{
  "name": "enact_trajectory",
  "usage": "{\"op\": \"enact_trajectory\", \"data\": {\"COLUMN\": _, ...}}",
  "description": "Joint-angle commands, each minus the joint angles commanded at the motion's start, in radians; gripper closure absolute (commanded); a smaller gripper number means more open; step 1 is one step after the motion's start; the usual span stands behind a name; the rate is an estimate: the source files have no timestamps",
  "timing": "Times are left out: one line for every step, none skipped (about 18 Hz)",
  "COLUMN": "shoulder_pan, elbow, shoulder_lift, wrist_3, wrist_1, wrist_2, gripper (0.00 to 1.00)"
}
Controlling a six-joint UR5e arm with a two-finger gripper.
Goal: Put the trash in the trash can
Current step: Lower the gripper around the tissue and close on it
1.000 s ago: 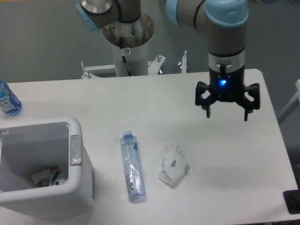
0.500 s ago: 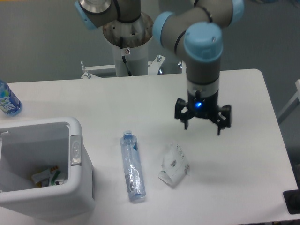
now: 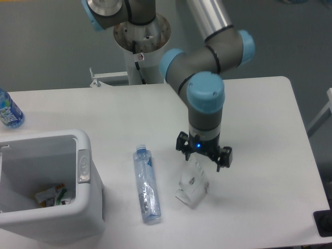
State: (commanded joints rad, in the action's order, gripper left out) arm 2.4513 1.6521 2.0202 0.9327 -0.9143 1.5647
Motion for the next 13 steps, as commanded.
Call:
{"op": "enact_trajectory", "data": {"shoulder_pan": 0.0, "elbow": 0.002, "shoulder_lift": 0.009, "wrist_3": -0.002, "wrist_1": 0.012, "wrist_2": 0.002, "gripper": 0.0}}
{"op": "enact_trajectory", "data": {"shoulder_pan": -0.002, "elbow": 0.003, "shoulder_lift": 0.018, "wrist_3": 0.0, "wrist_1": 0.024, "wrist_2": 0.003, "gripper": 0.0}}
{"op": "enact_trajectory", "data": {"shoulder_pan": -0.003, "elbow": 0.003, "shoulder_lift": 0.028, "wrist_3": 0.0, "wrist_1": 0.034, "wrist_2": 0.005, "gripper": 0.0}}
{"op": "enact_trajectory", "data": {"shoulder_pan": -0.006, "elbow": 0.003, "shoulder_lift": 0.034, "wrist_3": 0.0, "wrist_1": 0.04, "wrist_2": 0.005, "gripper": 0.0}}
{"op": "enact_trajectory", "data": {"shoulder_pan": -0.008, "elbow": 0.003, "shoulder_lift": 0.038, "wrist_3": -0.003, "wrist_1": 0.048, "wrist_2": 0.005, "gripper": 0.0}}
{"op": "enact_trajectory", "data": {"shoulder_pan": -0.009, "elbow": 0.003, "shoulder_lift": 0.041, "wrist_3": -0.012, "wrist_1": 0.048, "wrist_2": 0.008, "gripper": 0.0}}
{"op": "enact_trajectory", "data": {"shoulder_pan": -0.009, "elbow": 0.003, "shoulder_lift": 0.046, "wrist_3": -0.023, "wrist_1": 0.049, "wrist_2": 0.005, "gripper": 0.0}}
{"op": "enact_trajectory", "data": {"shoulder_pan": -0.009, "elbow": 0.002, "shoulder_lift": 0.052, "wrist_3": -0.028, "wrist_1": 0.051, "wrist_2": 0.005, "gripper": 0.0}}
{"op": "enact_trajectory", "data": {"shoulder_pan": -0.011, "elbow": 0.003, "shoulder_lift": 0.055, "wrist_3": -0.029, "wrist_1": 0.051, "wrist_2": 0.008, "gripper": 0.0}}
{"op": "enact_trajectory", "data": {"shoulder_pan": -0.015, "elbow": 0.003, "shoulder_lift": 0.055, "wrist_3": -0.029, "wrist_1": 0.051, "wrist_2": 0.008, "gripper": 0.0}}
{"op": "enact_trajectory", "data": {"shoulder_pan": -0.015, "elbow": 0.005, "shoulder_lift": 0.057, "wrist_3": -0.029, "wrist_1": 0.051, "wrist_2": 0.008, "gripper": 0.0}}
{"op": "enact_trajectory", "data": {"shoulder_pan": -0.017, "elbow": 0.003, "shoulder_lift": 0.058, "wrist_3": -0.029, "wrist_1": 0.051, "wrist_2": 0.008, "gripper": 0.0}}
{"op": "enact_trajectory", "data": {"shoulder_pan": -0.017, "elbow": 0.005, "shoulder_lift": 0.06, "wrist_3": -0.029, "wrist_1": 0.052, "wrist_2": 0.008, "gripper": 0.0}}
